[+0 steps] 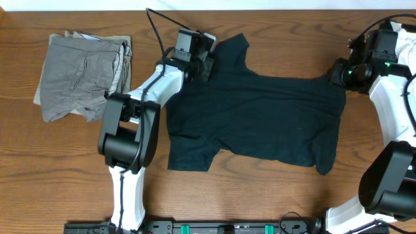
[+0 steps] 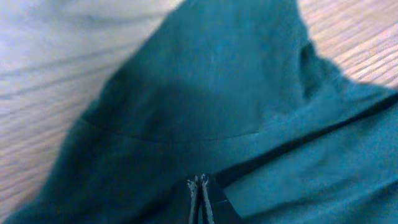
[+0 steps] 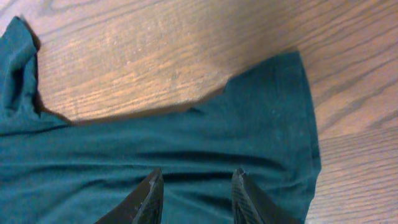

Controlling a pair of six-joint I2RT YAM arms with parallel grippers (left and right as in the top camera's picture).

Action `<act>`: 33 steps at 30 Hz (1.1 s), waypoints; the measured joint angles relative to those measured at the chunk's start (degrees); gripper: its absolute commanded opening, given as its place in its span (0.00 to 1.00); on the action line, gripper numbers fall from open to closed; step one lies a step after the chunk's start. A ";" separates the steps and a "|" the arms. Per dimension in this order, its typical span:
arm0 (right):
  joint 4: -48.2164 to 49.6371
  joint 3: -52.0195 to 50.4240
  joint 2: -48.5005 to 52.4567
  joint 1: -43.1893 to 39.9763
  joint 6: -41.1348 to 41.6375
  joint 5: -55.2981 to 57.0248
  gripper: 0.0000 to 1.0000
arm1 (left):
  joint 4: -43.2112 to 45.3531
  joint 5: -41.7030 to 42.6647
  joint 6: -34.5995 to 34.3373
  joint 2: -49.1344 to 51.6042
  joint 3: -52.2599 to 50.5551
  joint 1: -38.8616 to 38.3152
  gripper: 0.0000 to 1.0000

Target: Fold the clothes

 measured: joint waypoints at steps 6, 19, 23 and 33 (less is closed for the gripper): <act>-1.49 -0.04 0.00 0.04 0.00 -0.61 0.36 | 2.86 -2.34 -0.04 3.52 0.00 0.00 0.06; 0.24 -3.45 0.00 2.73 0.15 -0.79 0.37 | 14.29 -12.35 -9.42 7.30 1.01 4.20 0.06; 4.26 -7.85 0.00 4.52 0.26 -0.81 0.42 | 12.55 -12.48 -12.41 8.00 3.06 6.75 0.06; 0.92 -12.48 0.04 5.60 1.40 -0.85 0.35 | -9.14 -12.13 -11.28 4.17 8.57 6.45 0.49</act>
